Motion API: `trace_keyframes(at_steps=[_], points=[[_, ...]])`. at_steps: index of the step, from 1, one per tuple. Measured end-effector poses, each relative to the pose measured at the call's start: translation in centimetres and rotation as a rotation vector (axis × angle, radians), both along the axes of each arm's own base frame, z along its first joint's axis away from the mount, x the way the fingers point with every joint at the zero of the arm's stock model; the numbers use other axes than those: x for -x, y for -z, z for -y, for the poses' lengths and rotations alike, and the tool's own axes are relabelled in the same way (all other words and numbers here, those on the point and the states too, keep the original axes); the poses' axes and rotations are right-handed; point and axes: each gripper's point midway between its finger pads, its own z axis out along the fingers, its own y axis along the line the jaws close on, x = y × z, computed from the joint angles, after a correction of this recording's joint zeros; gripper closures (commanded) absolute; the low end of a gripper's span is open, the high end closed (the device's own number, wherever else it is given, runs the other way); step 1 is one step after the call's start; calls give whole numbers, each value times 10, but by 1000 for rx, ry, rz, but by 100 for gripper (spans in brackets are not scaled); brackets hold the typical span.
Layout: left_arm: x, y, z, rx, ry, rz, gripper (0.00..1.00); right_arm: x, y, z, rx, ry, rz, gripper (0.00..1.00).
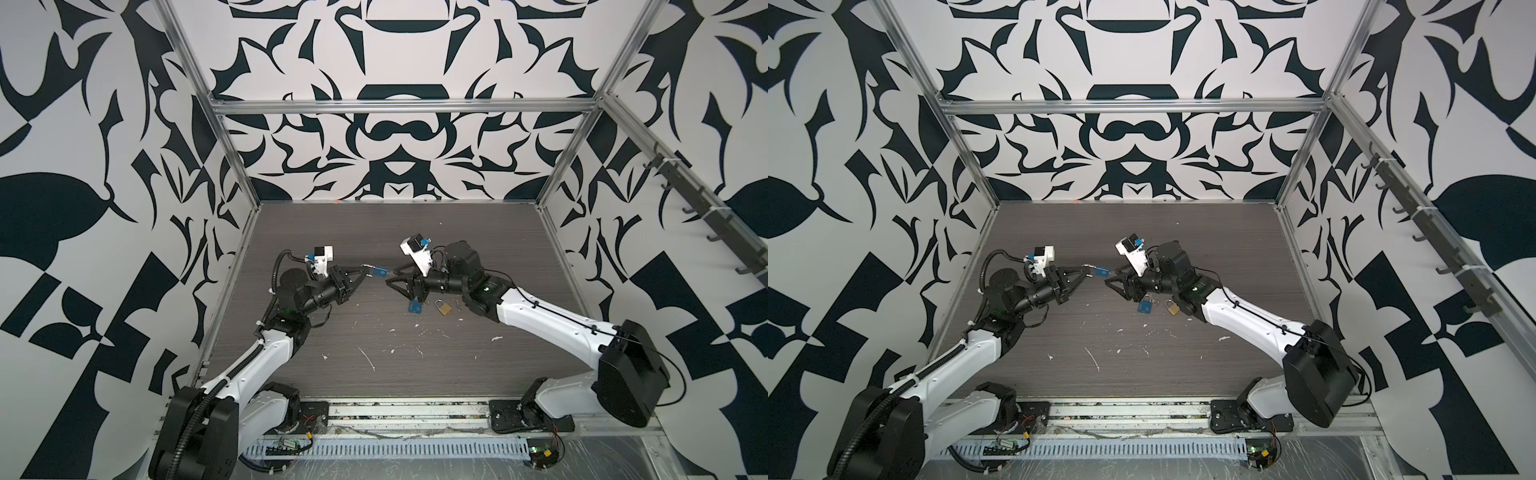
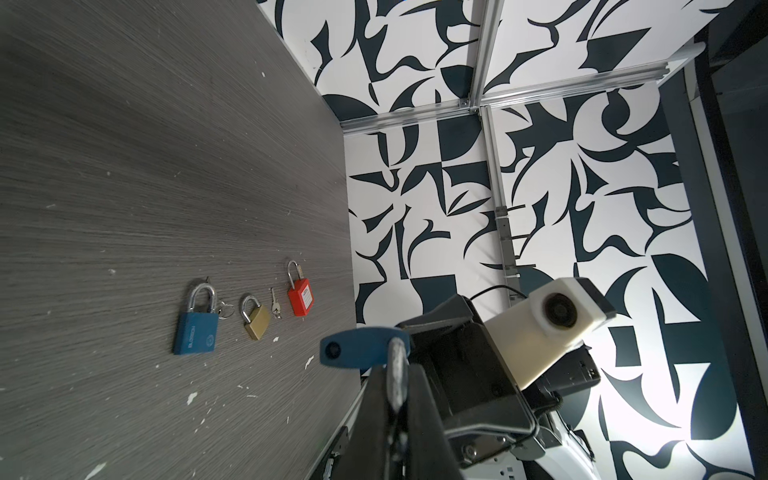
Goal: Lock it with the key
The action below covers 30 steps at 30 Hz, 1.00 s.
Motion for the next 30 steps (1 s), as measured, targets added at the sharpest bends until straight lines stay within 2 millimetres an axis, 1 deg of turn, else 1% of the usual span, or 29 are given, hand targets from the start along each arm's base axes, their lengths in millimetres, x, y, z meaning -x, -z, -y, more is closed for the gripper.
trace_keyframes(at_steps=[7, 12, 16, 18, 20, 22, 24, 26, 30], points=[[-4, 4, 0, 9, -10, -25, 100, -9, 6, -4, 7, 10, -1, 49], [1, 2, 7, 26, 29, -30, 100, -18, 13, -8, 13, 23, -1, 52], [3, 0, 8, 32, 39, -26, 100, -20, 14, -10, 13, 28, 0, 61], [2, -1, 8, 33, 37, -24, 100, -22, 11, -12, 3, 23, 2, 69], [2, -2, 8, 35, 35, -20, 100, -21, 9, -14, -8, 15, 4, 81], [0, -1, 6, 37, 24, -24, 100, -16, 7, -16, -20, -13, -3, 92], [-2, -1, 5, 40, 21, -25, 100, -13, 7, -17, -29, -30, -18, 100], [-2, -2, 6, 46, 25, -21, 100, -10, 5, -18, -48, -51, -46, 100], [-4, -8, 8, 59, 33, 13, 100, -15, -2, -14, -118, -59, -136, 100]])
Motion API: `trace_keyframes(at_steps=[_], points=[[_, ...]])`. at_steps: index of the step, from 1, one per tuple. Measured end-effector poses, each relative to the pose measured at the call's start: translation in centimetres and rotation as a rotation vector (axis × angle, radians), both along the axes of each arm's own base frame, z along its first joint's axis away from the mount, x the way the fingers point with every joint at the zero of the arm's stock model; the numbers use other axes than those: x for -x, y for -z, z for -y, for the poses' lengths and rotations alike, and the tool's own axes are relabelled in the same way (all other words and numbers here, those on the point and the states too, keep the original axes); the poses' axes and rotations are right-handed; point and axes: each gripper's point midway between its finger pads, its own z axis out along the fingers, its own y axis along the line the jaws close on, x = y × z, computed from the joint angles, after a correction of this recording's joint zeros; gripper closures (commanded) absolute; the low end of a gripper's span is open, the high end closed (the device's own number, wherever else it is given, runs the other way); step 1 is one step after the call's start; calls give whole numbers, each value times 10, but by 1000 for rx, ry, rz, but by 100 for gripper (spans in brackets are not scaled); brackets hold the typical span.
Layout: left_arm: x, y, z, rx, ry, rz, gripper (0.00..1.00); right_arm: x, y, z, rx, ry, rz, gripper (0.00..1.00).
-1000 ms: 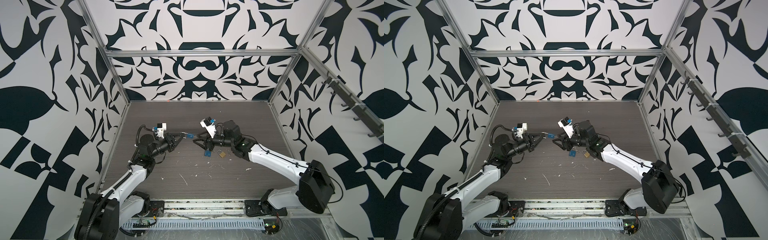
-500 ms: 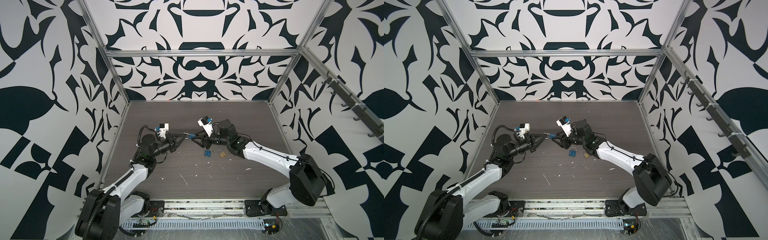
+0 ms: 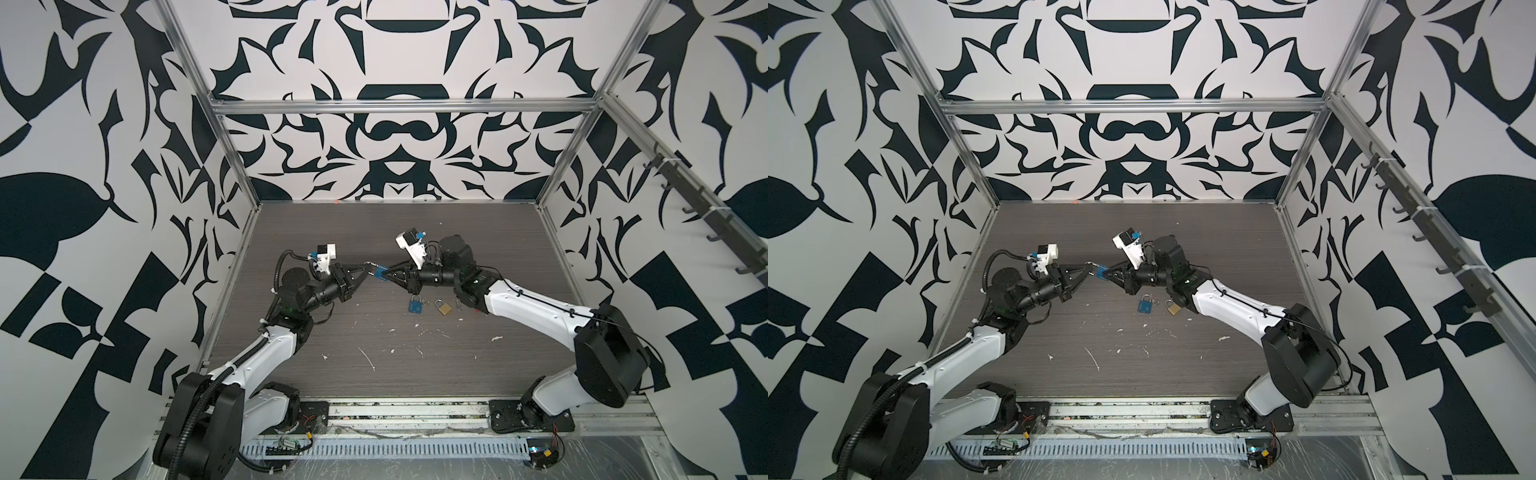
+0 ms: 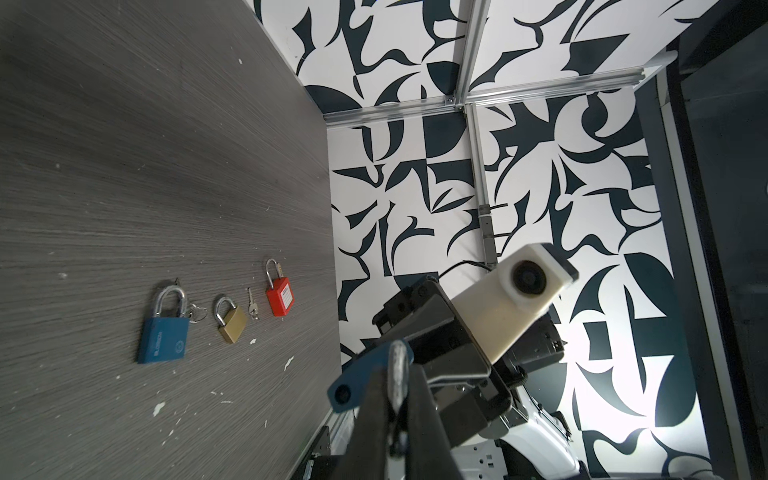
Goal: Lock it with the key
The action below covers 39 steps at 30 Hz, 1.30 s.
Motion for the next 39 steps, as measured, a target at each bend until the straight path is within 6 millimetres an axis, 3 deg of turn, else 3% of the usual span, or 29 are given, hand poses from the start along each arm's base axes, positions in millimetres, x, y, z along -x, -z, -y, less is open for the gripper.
trace_keyframes(at_steps=[2, 3, 5, 9, 15, 22, 25, 39], points=[[1, -3, 1, -9, 10, 44, 54, -1, -4, 3, -45, -18, -75, 100], [2, -5, 1, -21, 25, 68, 39, -1, -6, 4, -70, -30, -125, 100], [3, -5, -1, -57, 43, 113, 29, -6, -8, 10, -109, -41, -220, 100], [2, -1, -7, -146, 41, 184, 29, -5, -3, 17, -143, -79, -418, 100], [7, 0, -7, -200, 67, 248, 35, 21, -6, 19, -128, -179, -522, 100], [10, 3, -6, -215, 87, 265, 61, 37, -4, 23, -103, -239, -549, 100], [11, 2, -5, -208, 94, 264, 67, 38, -4, 23, -100, -246, -550, 100], [26, -5, 4, -154, 169, 270, 70, 35, 13, 21, -81, -249, -582, 100]])
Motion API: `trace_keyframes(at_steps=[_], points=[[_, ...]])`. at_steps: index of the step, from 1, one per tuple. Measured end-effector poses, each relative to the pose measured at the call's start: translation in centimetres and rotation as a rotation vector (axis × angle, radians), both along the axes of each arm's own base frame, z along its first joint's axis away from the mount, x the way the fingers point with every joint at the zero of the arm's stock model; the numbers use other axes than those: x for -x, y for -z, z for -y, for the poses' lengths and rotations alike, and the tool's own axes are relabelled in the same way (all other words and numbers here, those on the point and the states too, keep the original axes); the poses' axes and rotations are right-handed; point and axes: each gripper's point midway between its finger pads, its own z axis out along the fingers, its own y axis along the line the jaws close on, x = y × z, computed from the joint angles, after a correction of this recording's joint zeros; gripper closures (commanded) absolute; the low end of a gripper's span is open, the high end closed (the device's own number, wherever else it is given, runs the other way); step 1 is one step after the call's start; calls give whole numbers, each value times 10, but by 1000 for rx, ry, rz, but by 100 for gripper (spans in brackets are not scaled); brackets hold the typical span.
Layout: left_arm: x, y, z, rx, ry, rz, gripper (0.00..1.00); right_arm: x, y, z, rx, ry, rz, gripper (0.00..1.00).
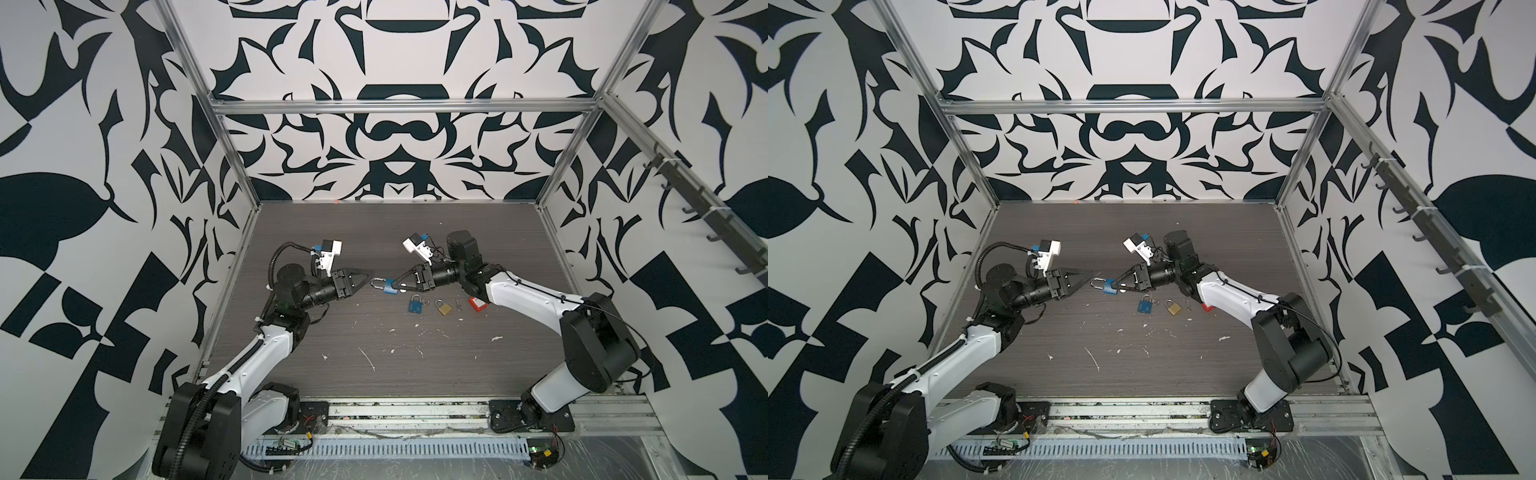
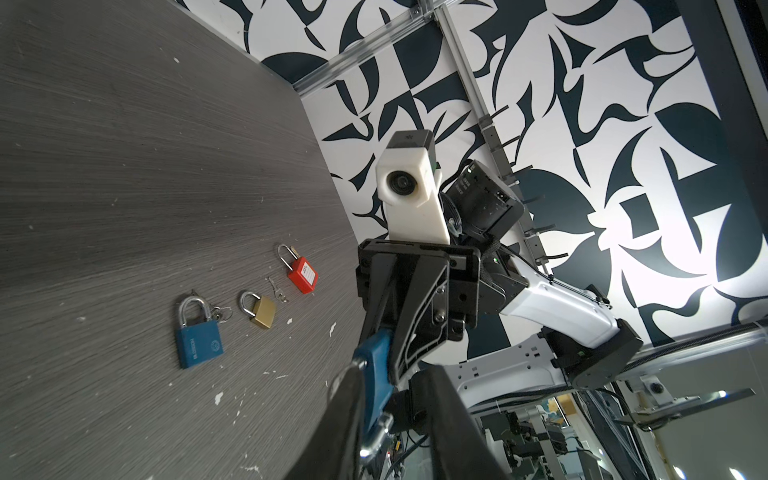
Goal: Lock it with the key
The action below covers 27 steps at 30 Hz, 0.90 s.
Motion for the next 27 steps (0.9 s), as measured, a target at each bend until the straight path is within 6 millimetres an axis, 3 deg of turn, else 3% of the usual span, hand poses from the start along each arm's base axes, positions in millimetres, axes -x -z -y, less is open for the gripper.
trace_keyframes(at_steps=[3, 7, 27], points=[[1, 5, 0, -8, 2, -11, 69, -1, -3, -1, -2, 0, 4, 100], [0, 10, 0, -24, -5, -13, 58, -3, -3, 0, 2, 7, 3, 100], [-10, 30, 3, -51, -22, -56, 57, -1, -5, 1, 7, 11, -3, 100]])
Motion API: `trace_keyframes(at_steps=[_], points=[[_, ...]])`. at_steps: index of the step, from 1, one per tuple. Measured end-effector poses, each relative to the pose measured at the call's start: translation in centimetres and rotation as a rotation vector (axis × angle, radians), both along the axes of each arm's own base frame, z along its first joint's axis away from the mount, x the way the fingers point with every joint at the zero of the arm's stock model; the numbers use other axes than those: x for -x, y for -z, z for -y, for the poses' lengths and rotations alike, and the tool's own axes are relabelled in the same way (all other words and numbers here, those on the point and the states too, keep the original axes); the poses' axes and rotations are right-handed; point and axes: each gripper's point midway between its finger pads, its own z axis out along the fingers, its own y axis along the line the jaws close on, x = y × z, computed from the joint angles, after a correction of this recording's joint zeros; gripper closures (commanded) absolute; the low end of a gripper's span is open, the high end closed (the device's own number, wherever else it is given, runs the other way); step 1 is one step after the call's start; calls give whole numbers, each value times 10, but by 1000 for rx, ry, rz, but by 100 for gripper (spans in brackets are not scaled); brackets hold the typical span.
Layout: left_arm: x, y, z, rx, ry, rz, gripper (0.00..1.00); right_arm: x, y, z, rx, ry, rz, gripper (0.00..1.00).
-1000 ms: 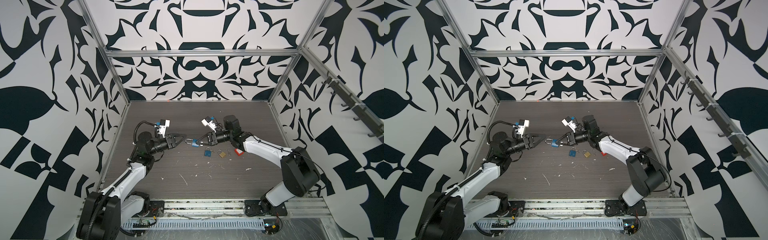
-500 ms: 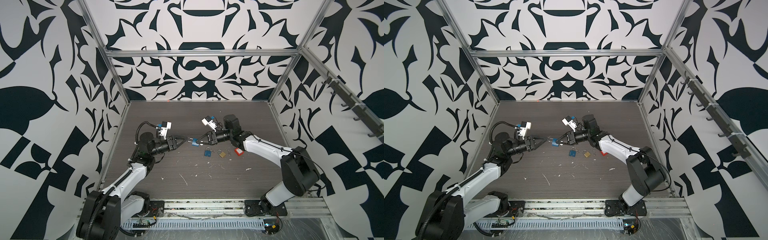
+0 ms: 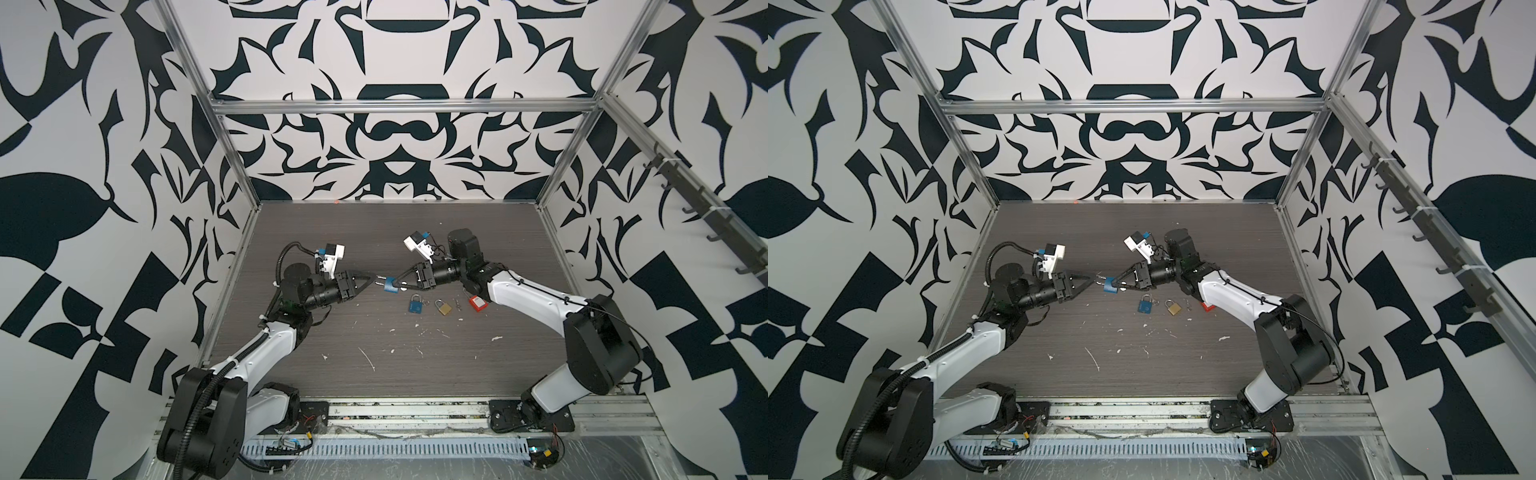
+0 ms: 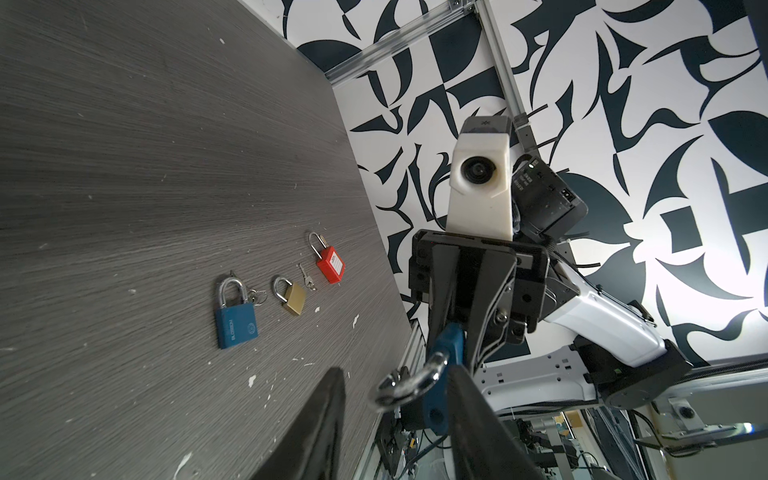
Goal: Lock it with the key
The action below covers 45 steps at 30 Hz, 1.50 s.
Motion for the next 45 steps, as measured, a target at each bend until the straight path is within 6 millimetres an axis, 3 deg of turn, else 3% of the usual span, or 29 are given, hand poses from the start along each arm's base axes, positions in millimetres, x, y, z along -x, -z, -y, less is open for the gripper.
trace_keyframes(at_steps=[5, 19, 45], points=[[2, -3, 5, 9, 17, 17, 64, 0, 0, 0, 1, 3, -5, 100], [1, -11, 9, 44, 37, 39, 100, -8, -2, -2, 2, 31, 1, 100], [-18, -17, 4, 85, -48, 50, 100, -29, -4, -12, -86, 41, -47, 100]])
